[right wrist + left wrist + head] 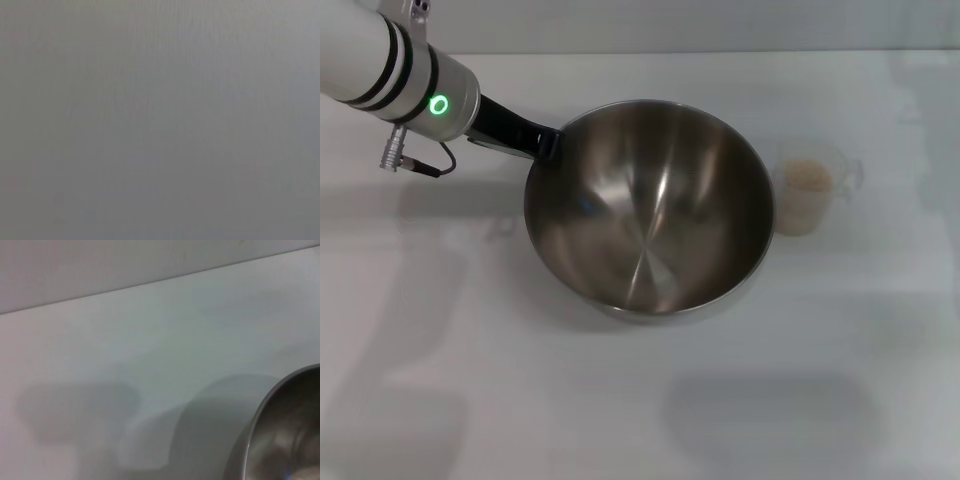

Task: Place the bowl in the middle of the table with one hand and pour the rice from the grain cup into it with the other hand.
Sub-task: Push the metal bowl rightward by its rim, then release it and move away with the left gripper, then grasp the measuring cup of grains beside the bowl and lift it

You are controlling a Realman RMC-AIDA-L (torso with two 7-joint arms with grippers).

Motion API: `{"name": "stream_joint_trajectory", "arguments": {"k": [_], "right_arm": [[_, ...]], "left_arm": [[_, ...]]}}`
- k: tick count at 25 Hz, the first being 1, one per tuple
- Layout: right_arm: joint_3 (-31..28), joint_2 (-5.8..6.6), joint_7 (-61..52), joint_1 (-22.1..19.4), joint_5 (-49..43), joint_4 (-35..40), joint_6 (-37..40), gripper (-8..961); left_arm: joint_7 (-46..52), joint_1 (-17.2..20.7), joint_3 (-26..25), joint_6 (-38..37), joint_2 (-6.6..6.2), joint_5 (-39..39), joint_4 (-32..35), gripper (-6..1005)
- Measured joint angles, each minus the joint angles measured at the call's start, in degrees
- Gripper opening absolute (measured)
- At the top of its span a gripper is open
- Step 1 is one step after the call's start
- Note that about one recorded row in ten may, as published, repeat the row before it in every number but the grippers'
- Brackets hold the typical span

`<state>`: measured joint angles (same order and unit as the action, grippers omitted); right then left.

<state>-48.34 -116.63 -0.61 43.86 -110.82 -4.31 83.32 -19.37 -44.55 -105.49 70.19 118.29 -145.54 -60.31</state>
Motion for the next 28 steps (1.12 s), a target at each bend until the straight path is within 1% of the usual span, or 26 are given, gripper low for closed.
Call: {"name": "stream_joint_trajectory", "arguments": {"k": [5, 7, 8, 10, 12, 13, 14, 17, 18, 19, 20, 21, 22, 24, 26, 27, 28], "right_arm": [[0.0, 0.0, 0.0, 0.0, 0.0, 0.0, 0.17, 573], [0.0, 0.0, 0.0, 0.0, 0.0, 0.0, 0.46, 573], [0.0, 0.0, 0.0, 0.0, 0.0, 0.0, 0.6, 573], [0.0, 0.0, 0.0, 0.0, -0.01, 0.0, 0.61, 573], [0.0, 0.0, 0.0, 0.0, -0.01, 0.0, 0.64, 573], [0.0, 0.0, 0.0, 0.0, -0.01, 0.0, 0.67, 573], [0.0, 0.0, 0.0, 0.0, -0.01, 0.0, 0.67, 573], [0.0, 0.0, 0.0, 0.0, -0.01, 0.06, 0.7, 574], [-0.01, 0.0, 0.0, 0.0, -0.01, 0.09, 0.71, 574], [-0.01, 0.0, 0.0, 0.0, -0.01, 0.09, 0.71, 574], [0.0, 0.0, 0.0, 0.01, -0.01, 0.09, 0.71, 574], [0.0, 0.0, 0.0, 0.0, -0.01, 0.09, 0.71, 574], [0.0, 0.0, 0.0, 0.0, -0.01, 0.09, 0.71, 574], [0.0, 0.0, 0.0, 0.0, -0.01, 0.09, 0.71, 574], [0.0, 0.0, 0.0, -0.02, -0.01, 0.1, 0.71, 574], [0.0, 0.0, 0.0, -0.06, -0.01, 0.09, 0.71, 574], [0.0, 0.0, 0.0, -0.17, -0.01, 0.1, 0.71, 574]], "left_arm": [[-0.1, -0.19, -0.9, 0.26, -0.12, 0.23, 0.52, 50], [-0.17, -0.25, -1.72, 0.3, -0.14, 0.41, 0.7, 51], [-0.42, -0.11, -2.92, 0.35, -0.15, 0.67, 0.38, 51], [-0.63, 0.08, -3.39, 0.34, -0.15, 1.02, -0.01, 52], [-1.39, 1.05, -4.53, 0.32, -0.15, 2.96, -1.64, 136], [-2.48, 2.26, -5.92, 0.3, -0.22, 5.19, -3.85, 178], [-2.48, 2.26, -5.92, 0.3, -0.22, 5.19, -3.85, 220], [-4.26, 4.15, -7.86, -0.03, -0.25, 6.77, -8.05, 330], [-5.91, 6.49, -8.96, -2.78, -0.25, 6.88, -12.14, 364], [-5.91, 6.49, -8.96, -2.78, -0.25, 6.88, -12.14, 398], [-6.63, 7.34, -9.14, -4.41, -0.26, 6.86, -13.27, 432], [-7.96, 9.11, -9.36, -7.58, -0.29, 6.67, -14.83, 466], [-9.33, 10.44, -9.31, -10.78, -0.27, 6.69, -15.75, 466], [-13.62, 14.63, -8.64, -21.17, -0.11, 6.7, -17.46, 467], [-17.86, 18.84, -6.33, -34.59, 0.09, 6.84, -17.72, 468], [-20.98, 23.53, -1.25, -53.29, 0.05, 7.04, -16.32, 466], [-20.98, 23.53, -1.25, -53.29, 0.05, 7.04, -16.32, 465]]}}
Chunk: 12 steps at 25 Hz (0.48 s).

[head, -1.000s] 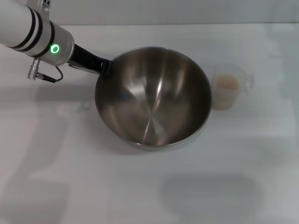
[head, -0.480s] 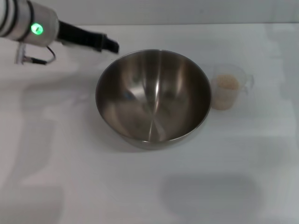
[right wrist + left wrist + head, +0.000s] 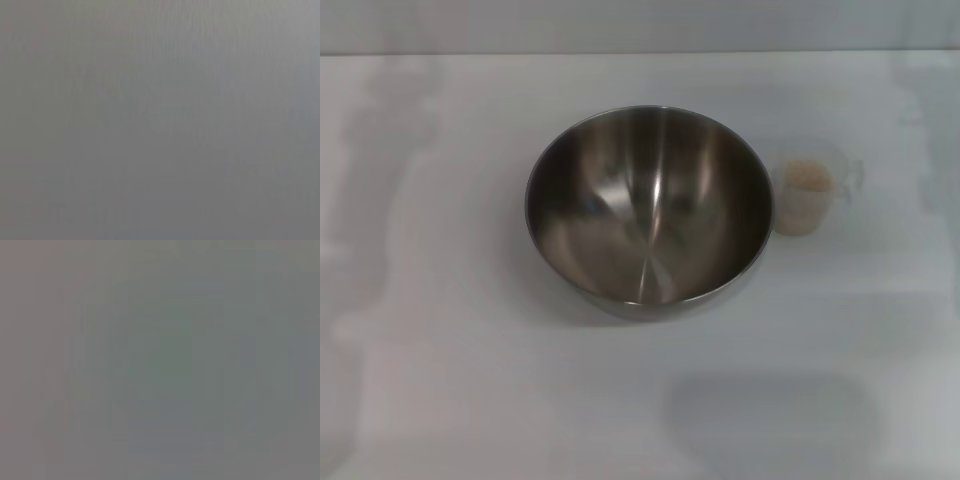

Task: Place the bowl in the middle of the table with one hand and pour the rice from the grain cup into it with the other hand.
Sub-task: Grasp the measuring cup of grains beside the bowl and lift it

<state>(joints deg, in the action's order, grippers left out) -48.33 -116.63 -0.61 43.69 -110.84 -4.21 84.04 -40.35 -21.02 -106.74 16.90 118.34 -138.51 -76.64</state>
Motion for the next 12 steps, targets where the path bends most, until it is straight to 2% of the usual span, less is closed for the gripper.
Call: {"name": "stream_joint_trajectory", "arguments": {"k": [2, 3, 6, 9, 12], "right_arm": [[-0.01, 0.0, 0.0, -0.06, 0.0, 0.02, 0.0, 574], [-0.01, 0.0, 0.0, -0.13, 0.0, 0.04, 0.0, 574], [-0.04, -0.07, 0.0, -0.42, 0.0, 0.03, 0.0, 574], [-0.3, -0.5, -0.27, -1.34, 0.2, -0.32, -0.01, 574], [-0.23, -1.16, -0.2, -2.96, 0.32, -1.4, -0.02, 574]], "left_arm": [[-0.96, 2.91, 5.15, -15.95, -0.16, -0.15, 3.07, 462], [-0.97, 4.13, 8.19, -26.41, -0.2, -0.36, 5.54, 460], [4.12, 4.83, 13.94, -49.35, -0.26, -0.77, 12.35, 455], [18.68, 4.99, 17.24, -61.79, -0.46, -5.3, 16.58, 456], [35.53, 4.71, 17.37, -64.42, -0.49, -14.74, 20.55, 457]]}}
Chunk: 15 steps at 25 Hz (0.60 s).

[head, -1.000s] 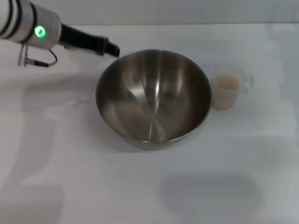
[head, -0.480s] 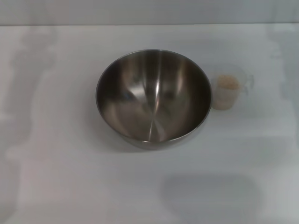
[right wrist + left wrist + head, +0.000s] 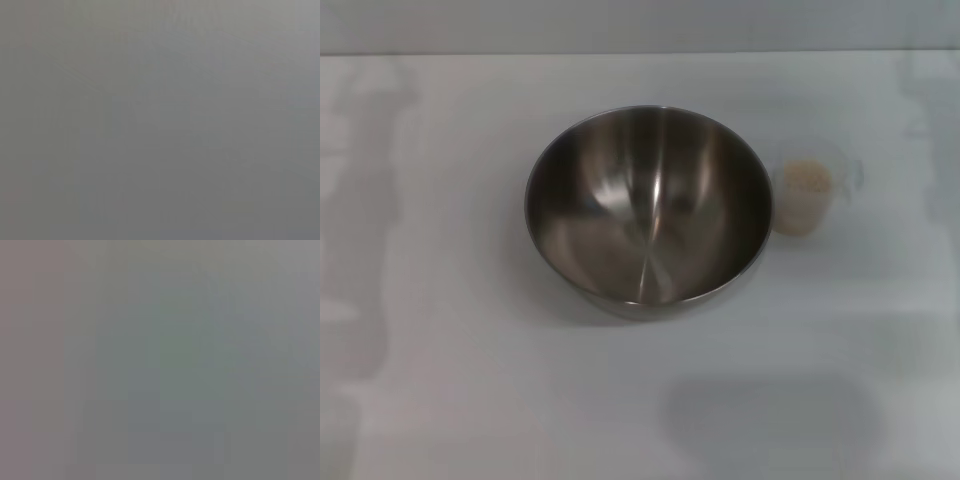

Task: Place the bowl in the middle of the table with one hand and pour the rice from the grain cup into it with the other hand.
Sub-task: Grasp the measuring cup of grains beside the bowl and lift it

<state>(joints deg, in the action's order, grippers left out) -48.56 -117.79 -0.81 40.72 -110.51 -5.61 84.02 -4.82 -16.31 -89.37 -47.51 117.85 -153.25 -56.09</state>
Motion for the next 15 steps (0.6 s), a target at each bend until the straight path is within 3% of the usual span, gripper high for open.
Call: {"name": "stream_joint_trajectory", "arguments": {"k": [3, 9, 11, 13, 15], "right_arm": [[0.58, -0.36, 0.93, -4.33, -0.18, -3.84, -0.01, 574], [3.73, -1.44, 3.34, -11.55, -0.22, -7.9, 2.78, 573], [5.88, -1.6, 6.9, -15.51, -0.23, -11.96, 4.09, 573], [8.67, -1.49, 11.55, -21.52, -0.25, -18.84, 4.04, 573], [9.67, -1.49, 12.31, -23.43, -0.26, -20.34, 3.75, 573]], "left_arm": [[15.47, -1.91, -0.75, -1.97, 0.0, -9.35, 7.36, 459], [20.32, -3.14, -0.53, -3.33, -0.17, -12.1, 12.31, 461], [21.66, -3.12, 0.15, -3.3, -0.99, -12.2, 12.83, 462], [21.99, -2.9, 0.59, -2.96, -1.59, -12.22, 12.89, 517], [21.78, -2.65, 0.61, -2.67, -1.82, -12.25, 13.09, 572]]}}
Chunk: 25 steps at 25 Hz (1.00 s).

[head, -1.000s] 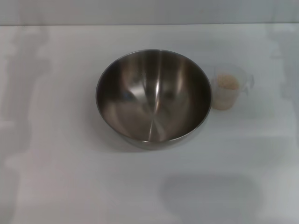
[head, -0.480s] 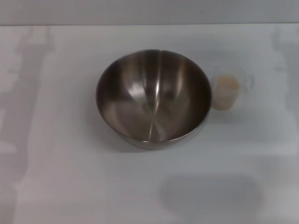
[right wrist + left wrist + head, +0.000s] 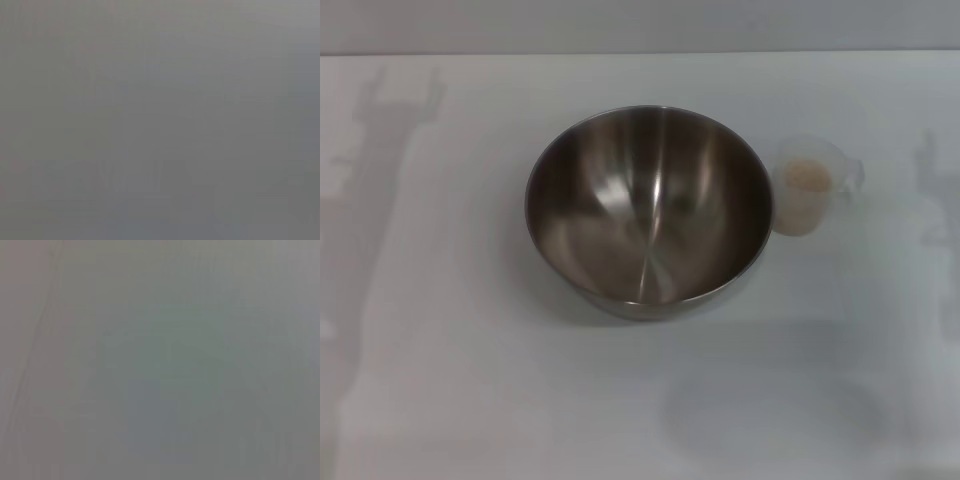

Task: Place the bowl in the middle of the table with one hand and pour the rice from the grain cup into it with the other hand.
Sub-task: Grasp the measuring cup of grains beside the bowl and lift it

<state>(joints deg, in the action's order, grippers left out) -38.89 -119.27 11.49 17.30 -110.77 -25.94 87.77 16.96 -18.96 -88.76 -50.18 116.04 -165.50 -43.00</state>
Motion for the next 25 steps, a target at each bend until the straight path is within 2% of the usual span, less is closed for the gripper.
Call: {"name": "stream_joint_trajectory", "arguments": {"k": [5, 9, 16, 25], "right_arm": [[6.49, -0.13, 0.55, -6.24, 0.19, -2.7, -0.42, 573], [9.25, -0.25, 2.35, -9.42, 0.55, -4.28, -1.31, 572], [11.55, -0.43, 4.79, -11.74, 0.65, -4.38, -4.23, 572], [11.66, -0.05, 4.7, -9.72, 0.48, -2.65, -11.82, 573]], "left_arm": [[-0.29, 0.11, -0.6, 0.18, -0.21, -0.02, 1.42, 723], [-0.4, 0.15, -0.64, -0.76, -0.75, -0.02, 3.82, 848], [-0.58, 0.28, -0.72, -2.82, -1.01, 0.0, 6.45, 840], [-1.97, 0.43, -0.8, -2.74, -1.0, 0.0, 6.39, 840]]}}
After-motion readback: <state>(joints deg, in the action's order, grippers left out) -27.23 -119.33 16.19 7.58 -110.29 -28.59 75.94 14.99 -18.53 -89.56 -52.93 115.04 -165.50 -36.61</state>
